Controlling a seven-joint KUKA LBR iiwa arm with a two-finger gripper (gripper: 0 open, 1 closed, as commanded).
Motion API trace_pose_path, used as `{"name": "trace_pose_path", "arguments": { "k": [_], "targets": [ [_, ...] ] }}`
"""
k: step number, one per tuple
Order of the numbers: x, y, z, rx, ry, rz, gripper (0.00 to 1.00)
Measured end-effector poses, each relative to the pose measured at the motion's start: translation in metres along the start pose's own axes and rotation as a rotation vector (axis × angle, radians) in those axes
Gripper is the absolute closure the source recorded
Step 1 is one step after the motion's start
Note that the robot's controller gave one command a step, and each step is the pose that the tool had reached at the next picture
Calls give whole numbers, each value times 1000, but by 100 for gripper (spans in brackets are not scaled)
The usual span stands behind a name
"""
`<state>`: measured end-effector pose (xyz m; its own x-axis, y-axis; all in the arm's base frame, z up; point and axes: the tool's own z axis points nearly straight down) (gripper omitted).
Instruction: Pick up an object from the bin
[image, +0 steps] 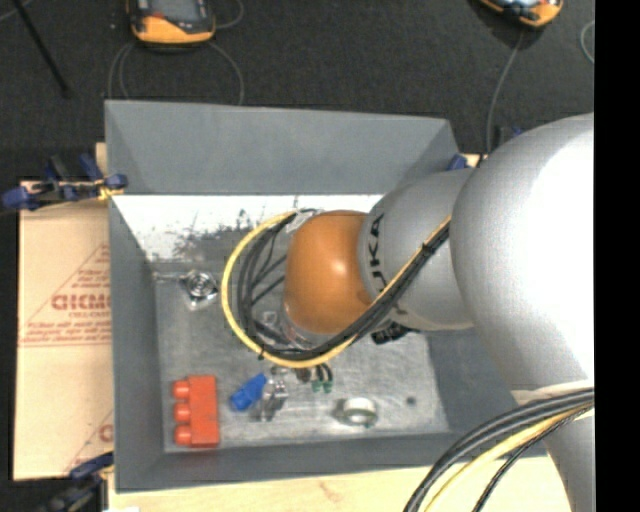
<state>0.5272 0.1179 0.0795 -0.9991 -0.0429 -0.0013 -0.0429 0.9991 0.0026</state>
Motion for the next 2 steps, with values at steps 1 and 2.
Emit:
{"name": "trace_pose_path", "arguments": {
  "k": [1,2],
  "targets": [
    [0,-1,-4,0,-3,4,100],
    [0,-1,-4,-1,-3,5,0]
  ]
}}
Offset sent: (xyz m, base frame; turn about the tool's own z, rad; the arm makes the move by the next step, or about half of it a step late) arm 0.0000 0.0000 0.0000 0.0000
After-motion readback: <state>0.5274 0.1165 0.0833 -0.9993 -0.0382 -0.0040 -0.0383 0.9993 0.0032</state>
